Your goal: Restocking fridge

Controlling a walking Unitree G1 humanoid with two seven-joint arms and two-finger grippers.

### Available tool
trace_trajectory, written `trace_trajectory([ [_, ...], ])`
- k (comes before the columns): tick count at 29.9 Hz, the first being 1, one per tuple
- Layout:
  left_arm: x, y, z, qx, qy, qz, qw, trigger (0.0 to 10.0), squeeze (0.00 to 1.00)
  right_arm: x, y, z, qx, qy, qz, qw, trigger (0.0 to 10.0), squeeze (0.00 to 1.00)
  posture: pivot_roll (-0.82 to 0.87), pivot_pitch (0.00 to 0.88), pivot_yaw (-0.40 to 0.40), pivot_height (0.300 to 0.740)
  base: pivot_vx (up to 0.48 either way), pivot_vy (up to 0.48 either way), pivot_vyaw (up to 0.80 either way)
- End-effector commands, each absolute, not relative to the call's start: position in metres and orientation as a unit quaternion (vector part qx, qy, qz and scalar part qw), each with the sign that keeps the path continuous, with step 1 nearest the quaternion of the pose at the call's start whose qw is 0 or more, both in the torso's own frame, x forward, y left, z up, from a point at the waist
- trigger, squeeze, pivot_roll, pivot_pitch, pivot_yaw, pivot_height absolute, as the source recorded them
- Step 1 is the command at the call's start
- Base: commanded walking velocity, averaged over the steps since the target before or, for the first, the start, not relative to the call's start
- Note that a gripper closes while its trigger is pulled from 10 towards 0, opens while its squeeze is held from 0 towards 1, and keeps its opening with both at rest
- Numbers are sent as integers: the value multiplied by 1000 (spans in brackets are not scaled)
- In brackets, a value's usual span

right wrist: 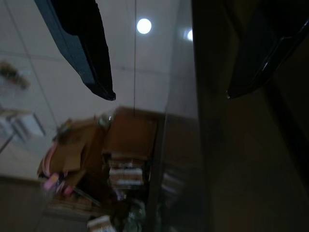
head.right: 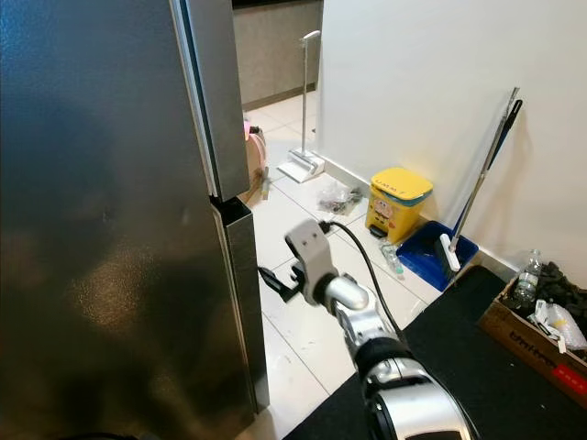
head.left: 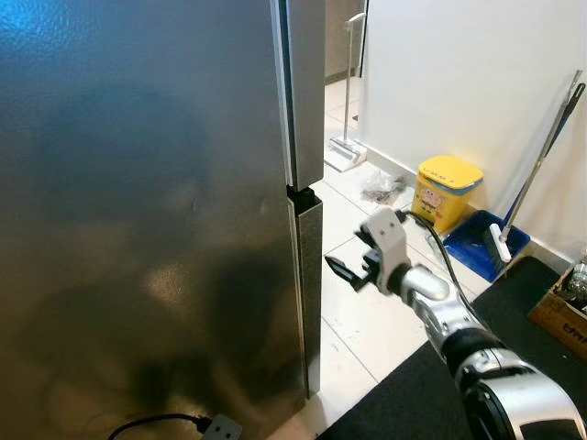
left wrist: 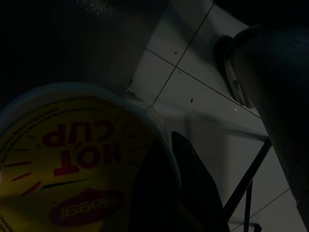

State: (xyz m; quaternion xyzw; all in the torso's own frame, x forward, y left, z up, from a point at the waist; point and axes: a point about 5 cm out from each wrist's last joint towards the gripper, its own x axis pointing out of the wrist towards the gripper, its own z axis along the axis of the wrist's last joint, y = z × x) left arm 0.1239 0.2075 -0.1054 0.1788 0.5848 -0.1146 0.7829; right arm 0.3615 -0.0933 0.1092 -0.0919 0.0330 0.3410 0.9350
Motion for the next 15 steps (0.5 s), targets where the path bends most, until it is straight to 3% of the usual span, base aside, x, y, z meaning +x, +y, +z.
trace_trajectory([
  [1,120,204,-107,170,591,-117,780,10000,0,361,-87,111,-94,33,349,932,10000,0,-12,0,0,740,0,0,0],
  [15,120,203,-107,170,591,-119,780,10000,0,361,-68,115,-94,38,388,916,10000,0,-11,0,-2,740,0,0,0],
])
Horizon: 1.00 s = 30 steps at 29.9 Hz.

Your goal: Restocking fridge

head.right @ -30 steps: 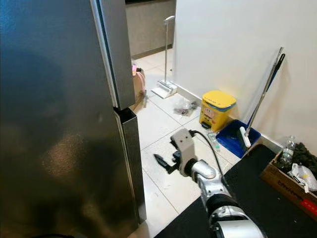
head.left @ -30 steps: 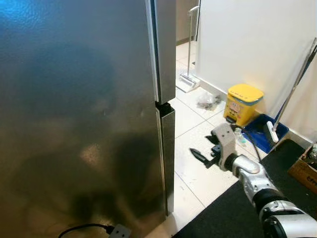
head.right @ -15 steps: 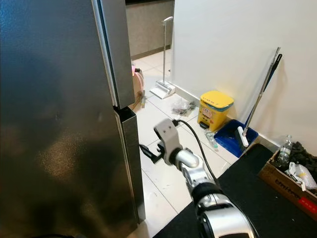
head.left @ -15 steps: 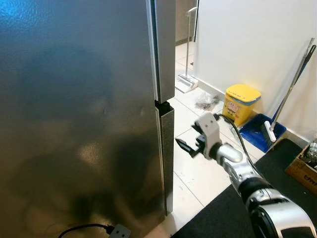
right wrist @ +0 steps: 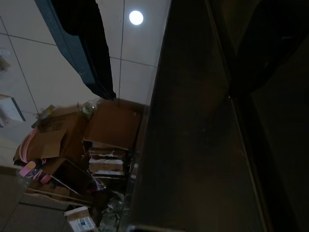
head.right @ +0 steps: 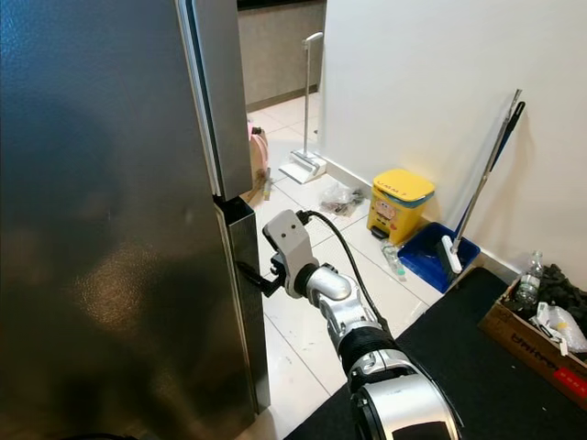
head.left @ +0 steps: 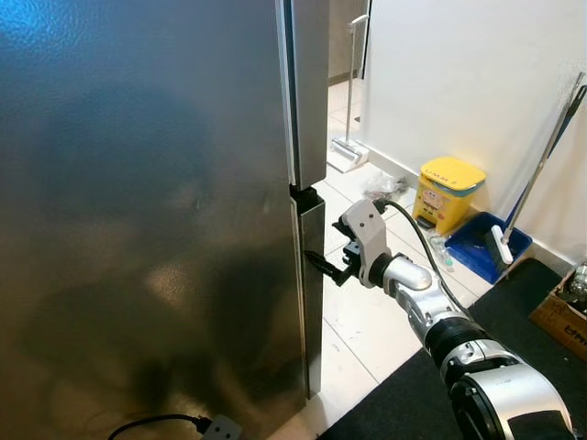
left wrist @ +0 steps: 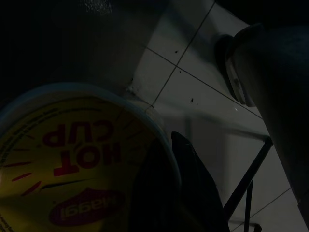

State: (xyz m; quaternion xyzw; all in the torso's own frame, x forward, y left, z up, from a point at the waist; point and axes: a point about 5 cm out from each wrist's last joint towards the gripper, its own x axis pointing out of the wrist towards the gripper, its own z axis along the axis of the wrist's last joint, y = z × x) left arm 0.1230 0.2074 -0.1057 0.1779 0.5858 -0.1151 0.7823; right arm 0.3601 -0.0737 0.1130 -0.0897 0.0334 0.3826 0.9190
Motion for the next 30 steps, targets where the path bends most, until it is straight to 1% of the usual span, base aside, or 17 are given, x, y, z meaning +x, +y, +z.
trace_trajectory([
  [1,120,203,-107,170,591,-119,779,10000,0,363,-66,116,-99,38,384,917,10000,0,-8,0,-3,740,0,0,0],
  [7,120,203,-107,170,591,-120,780,10000,0,372,-71,126,-118,34,335,934,10000,0,-7,0,-1,740,0,0,0],
  [11,120,203,-107,170,591,-120,780,10000,0,374,-74,127,-122,34,324,938,10000,0,-4,0,-3,740,0,0,0],
  [14,120,203,-107,171,591,-120,779,10000,0,377,-80,129,-140,36,299,943,10000,0,-3,0,-2,740,0,0,0],
  [18,120,202,-107,173,591,-121,779,10000,0,379,-84,130,-136,37,290,947,10000,0,-2,0,0,740,0,0,0],
  [21,120,202,-107,174,591,-121,779,10000,0,379,-83,130,-132,36,297,945,10000,0,-2,0,0,740,0,0,0],
  [22,120,202,-108,174,590,-122,779,10000,0,376,-77,130,-115,33,325,938,10000,0,0,0,1,740,0,0,0],
  [24,120,202,-108,175,590,-122,779,10000,0,373,-70,129,-104,35,354,929,10000,0,0,0,1,740,0,0,0],
  [27,120,202,-108,176,590,-123,779,10000,0,370,-66,127,-99,37,373,922,10000,0,0,0,-2,740,0,0,0],
  [30,120,202,-108,176,590,-123,779,10000,0,364,-56,123,-96,45,415,904,10000,0,1,0,-3,740,0,0,0],
])
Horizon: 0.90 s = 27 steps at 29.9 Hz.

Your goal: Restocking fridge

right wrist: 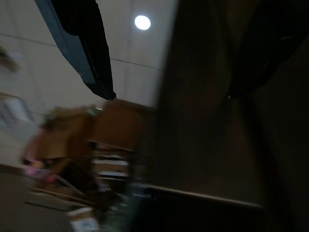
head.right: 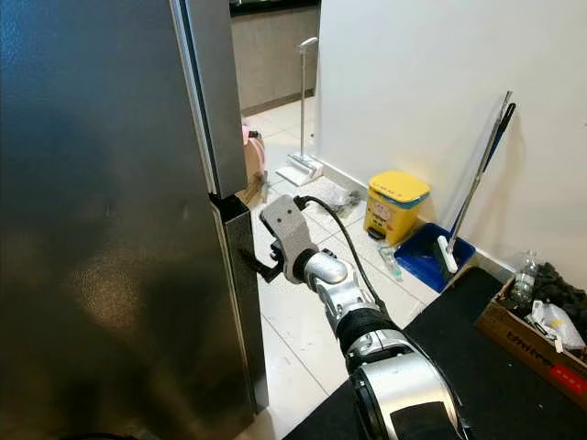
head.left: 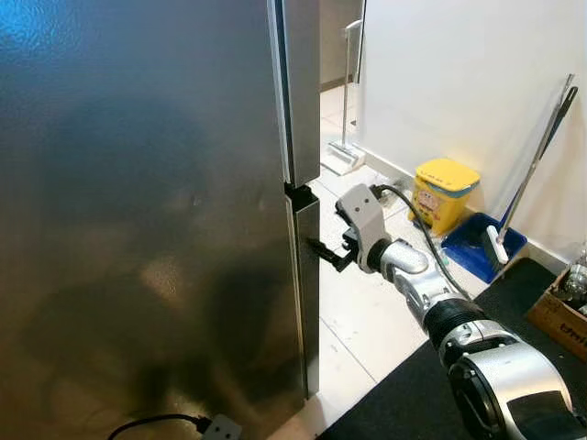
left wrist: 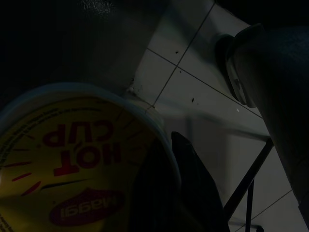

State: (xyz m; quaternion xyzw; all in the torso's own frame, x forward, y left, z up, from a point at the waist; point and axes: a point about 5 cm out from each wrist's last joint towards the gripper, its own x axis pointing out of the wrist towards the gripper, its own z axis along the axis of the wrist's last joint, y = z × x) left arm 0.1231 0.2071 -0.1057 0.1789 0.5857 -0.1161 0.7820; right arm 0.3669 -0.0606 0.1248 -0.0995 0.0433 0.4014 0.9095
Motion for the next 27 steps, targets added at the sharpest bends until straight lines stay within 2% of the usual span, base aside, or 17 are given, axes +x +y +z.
trace_trajectory([
  [1,120,202,-108,176,590,-123,779,10000,0,364,-56,123,-96,45,415,904,10000,0,1,0,-3,740,0,0,0],
  [10,120,202,-107,175,591,-124,778,10000,0,367,-50,129,-93,41,409,907,10000,0,1,0,0,740,0,0,0],
  [17,120,202,-107,174,591,-126,778,10000,0,376,-47,144,-99,13,350,932,10000,0,4,0,-1,740,0,0,0],
  [27,121,202,-107,175,589,-127,778,10000,0,385,-66,150,-107,3,285,953,10000,0,2,0,1,740,0,0,0],
])
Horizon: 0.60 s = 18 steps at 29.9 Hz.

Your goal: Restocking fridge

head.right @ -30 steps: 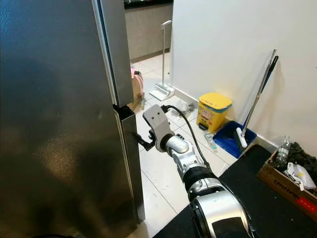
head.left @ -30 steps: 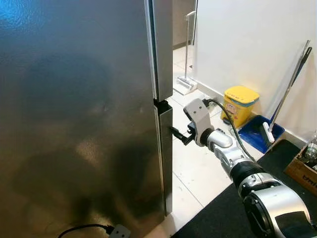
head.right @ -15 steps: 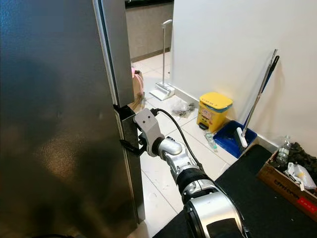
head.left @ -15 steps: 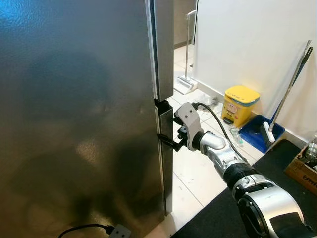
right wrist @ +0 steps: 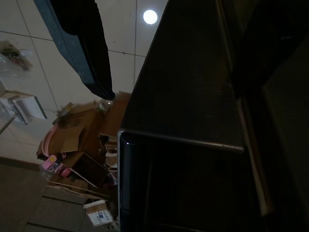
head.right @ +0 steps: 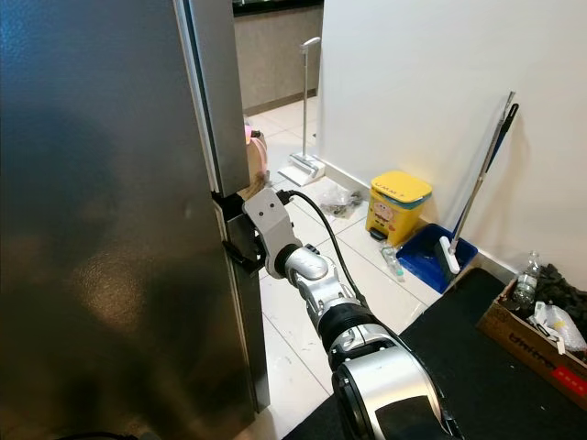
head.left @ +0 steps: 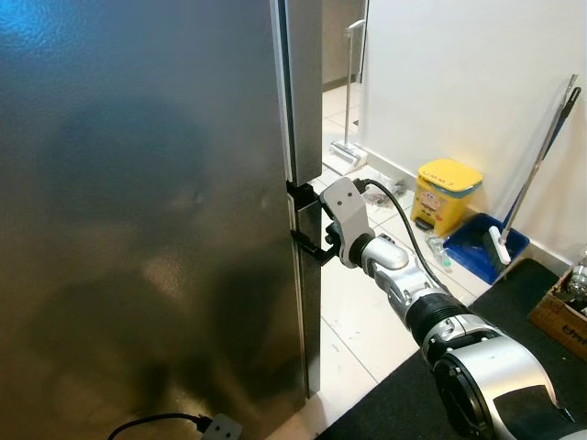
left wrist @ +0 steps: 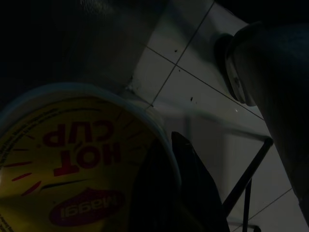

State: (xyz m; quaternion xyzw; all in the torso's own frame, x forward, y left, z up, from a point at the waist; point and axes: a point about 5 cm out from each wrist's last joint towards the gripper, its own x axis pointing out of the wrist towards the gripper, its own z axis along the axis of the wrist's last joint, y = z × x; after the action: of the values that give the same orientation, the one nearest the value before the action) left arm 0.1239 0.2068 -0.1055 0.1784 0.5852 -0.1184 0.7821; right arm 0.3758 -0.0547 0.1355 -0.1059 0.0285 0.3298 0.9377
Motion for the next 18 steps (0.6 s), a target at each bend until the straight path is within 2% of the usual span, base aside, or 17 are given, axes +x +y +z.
trace_trajectory([
  [1,121,202,-107,175,589,-127,778,10000,0,385,-66,150,-107,3,285,953,10000,0,2,0,1,740,0,0,0],
  [8,121,202,-107,176,589,-128,778,10000,0,391,-92,152,-117,4,213,970,10000,0,0,0,7,740,0,0,0],
  [18,121,203,-107,177,589,-128,778,10000,0,394,-107,152,-124,8,170,978,10000,0,-1,0,8,740,0,0,0],
])
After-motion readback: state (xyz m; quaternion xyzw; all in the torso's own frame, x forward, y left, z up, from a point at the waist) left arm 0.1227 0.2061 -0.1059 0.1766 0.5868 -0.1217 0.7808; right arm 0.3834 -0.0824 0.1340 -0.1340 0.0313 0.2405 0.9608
